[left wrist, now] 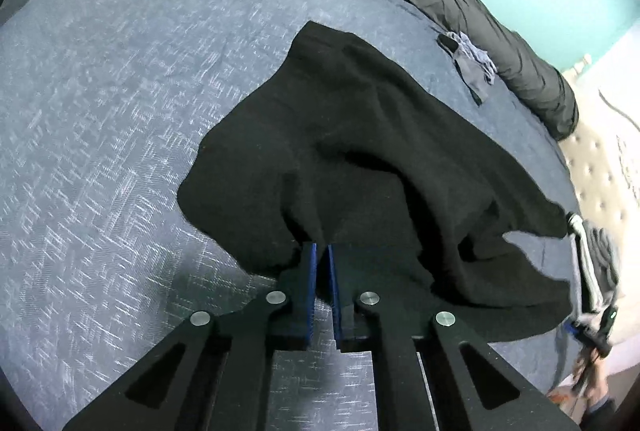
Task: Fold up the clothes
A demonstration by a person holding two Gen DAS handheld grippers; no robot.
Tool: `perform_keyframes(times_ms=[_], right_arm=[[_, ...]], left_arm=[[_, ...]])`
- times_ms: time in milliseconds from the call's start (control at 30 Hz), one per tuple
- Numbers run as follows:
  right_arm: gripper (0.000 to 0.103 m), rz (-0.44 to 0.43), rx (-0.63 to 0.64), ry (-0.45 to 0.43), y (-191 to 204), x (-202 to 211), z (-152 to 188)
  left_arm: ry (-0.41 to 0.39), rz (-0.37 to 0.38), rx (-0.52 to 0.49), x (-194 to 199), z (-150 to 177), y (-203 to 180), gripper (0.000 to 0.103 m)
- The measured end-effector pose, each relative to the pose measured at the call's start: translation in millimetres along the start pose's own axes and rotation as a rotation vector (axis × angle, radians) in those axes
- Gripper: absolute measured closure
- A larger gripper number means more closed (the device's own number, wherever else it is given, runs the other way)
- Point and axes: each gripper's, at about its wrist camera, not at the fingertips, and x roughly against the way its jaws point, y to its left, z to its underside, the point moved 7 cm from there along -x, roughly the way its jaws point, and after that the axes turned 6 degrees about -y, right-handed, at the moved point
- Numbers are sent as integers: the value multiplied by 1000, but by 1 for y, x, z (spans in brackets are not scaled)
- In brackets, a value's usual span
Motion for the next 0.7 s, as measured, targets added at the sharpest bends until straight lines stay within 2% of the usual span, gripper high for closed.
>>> perform_keyframes(times_ms=[67,100,133,267,333,367,433,467,500,600,700], right_arm=[[45,-10,-16,8,0,-4,-1],[45,-15,-24,12,0,-7,-1],[45,-22,-34,17,-1,-9,-2],[45,-46,-82,30,-4,-17,-3],[45,-53,-104,30,-6,-21,-3],[45,-58,-111,29,-7,-22,-3],[46,-71,-110,22,-5,-22,-4],[53,-78,-101,17,-3,-22,-5],[67,-83,-91,12,-2,-21,-6],[89,-91,-59,-6,2,-19,-10],[97,-109,-61,-33,2,-10,-15]], left_arm=[[4,1,30,-2,0,0,79],[10,2,41,-5,1,-1,60],[20,15,49,-8,3,-2,50],[52,7,38,-25,9,-5,50],[46,4,42,-31,9,-5,52],[43,8,48,-33,9,-5,57],[31,13,45,-30,8,-5,87],[24,15,42,-26,7,-5,90],[17,17,39,-22,7,-5,94],[-4,22,29,-11,6,-4,98],[-25,28,19,1,5,-4,98]])
